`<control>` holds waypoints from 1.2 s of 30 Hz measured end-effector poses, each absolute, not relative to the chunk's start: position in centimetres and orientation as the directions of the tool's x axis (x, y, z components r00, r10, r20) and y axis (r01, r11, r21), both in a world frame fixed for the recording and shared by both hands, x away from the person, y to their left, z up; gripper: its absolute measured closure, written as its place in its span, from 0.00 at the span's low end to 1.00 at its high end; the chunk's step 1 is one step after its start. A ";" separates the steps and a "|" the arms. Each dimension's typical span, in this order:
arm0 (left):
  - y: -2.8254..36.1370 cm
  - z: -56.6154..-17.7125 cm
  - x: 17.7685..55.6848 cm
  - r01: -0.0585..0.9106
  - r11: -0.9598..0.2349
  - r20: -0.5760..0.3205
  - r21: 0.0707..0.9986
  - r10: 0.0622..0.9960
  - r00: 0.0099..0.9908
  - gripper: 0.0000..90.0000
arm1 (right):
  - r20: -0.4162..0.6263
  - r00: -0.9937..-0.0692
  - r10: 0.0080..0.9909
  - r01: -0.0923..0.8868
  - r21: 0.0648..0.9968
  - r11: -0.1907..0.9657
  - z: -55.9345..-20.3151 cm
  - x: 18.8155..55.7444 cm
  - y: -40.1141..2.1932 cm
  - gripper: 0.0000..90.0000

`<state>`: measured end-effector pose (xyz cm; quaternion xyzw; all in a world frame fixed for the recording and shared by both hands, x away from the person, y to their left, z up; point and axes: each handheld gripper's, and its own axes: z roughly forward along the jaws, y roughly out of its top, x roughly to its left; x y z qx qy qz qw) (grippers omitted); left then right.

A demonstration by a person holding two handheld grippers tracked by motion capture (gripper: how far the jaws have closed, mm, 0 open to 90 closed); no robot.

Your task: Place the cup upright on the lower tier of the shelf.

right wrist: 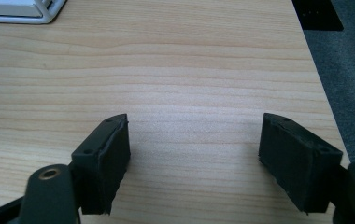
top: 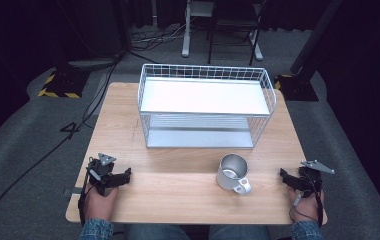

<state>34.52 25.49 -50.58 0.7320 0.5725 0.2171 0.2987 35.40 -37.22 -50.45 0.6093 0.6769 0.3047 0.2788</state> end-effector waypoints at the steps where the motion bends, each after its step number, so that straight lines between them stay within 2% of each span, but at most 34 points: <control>1: 25.5 -50.6 34.5 0.708 -0.166 -0.024 0.686 0.968 0.251 0.12 | -0.005 -0.102 0.995 0.655 0.752 0.071 -50.4 35.4 -37.2 0.28; 25: 25.4 -50.6 34.5 0.710 -0.158 -0.027 0.687 0.970 0.242 0.12 | -0.002 -0.098 0.995 0.660 0.749 0.066 -50.4 35.3 -37.3 0.30; 31: 25.5 -50.6 34.5 0.710 -0.163 -0.023 0.685 0.969 0.245 0.12 | 0.053 -0.127 0.990 0.664 0.746 0.045 -49.6 34.5 -37.5 0.34; 36: 25.4 -50.6 34.6 0.709 -0.158 -0.026 0.687 0.970 0.242 0.12 | 0.046 -0.158 0.986 0.645 0.762 0.067 -48.6 33.4 -37.2 0.35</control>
